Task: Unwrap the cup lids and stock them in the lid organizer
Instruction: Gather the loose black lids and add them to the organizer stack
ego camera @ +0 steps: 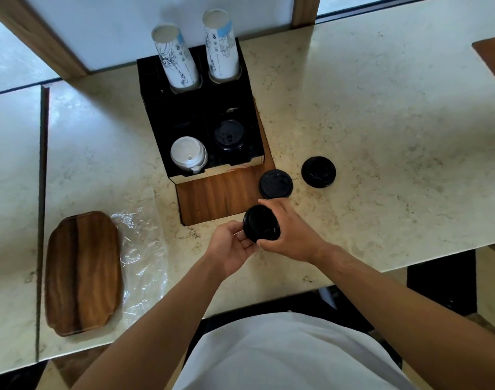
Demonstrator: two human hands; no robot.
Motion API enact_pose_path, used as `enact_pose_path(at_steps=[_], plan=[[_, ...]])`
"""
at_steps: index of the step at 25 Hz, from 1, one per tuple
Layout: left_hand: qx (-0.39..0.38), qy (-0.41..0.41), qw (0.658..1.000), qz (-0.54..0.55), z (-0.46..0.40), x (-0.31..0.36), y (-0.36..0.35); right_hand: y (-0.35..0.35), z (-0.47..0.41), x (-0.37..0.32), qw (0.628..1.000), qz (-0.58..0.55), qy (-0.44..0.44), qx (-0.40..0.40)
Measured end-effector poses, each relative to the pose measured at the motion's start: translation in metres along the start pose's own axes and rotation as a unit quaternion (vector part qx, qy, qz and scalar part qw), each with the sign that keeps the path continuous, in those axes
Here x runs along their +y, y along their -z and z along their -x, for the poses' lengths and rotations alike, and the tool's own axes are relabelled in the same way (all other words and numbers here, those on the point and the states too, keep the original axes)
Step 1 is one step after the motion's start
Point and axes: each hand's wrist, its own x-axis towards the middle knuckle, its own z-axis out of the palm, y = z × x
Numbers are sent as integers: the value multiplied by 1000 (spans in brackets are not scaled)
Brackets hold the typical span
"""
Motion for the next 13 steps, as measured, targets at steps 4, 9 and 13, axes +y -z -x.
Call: enact_pose_path(at_steps=[4,9,13], plan=[[-16,-13,1000,9,1,3,7,-7,-10,-1,1000,6,-7,-20],[29,-42,998,-46,-5,8,13,-2,-25,0,996,-20,-20,-85],[50,-52,997,-30,-8,15,21,16,-49,13,985,47,-91,139]])
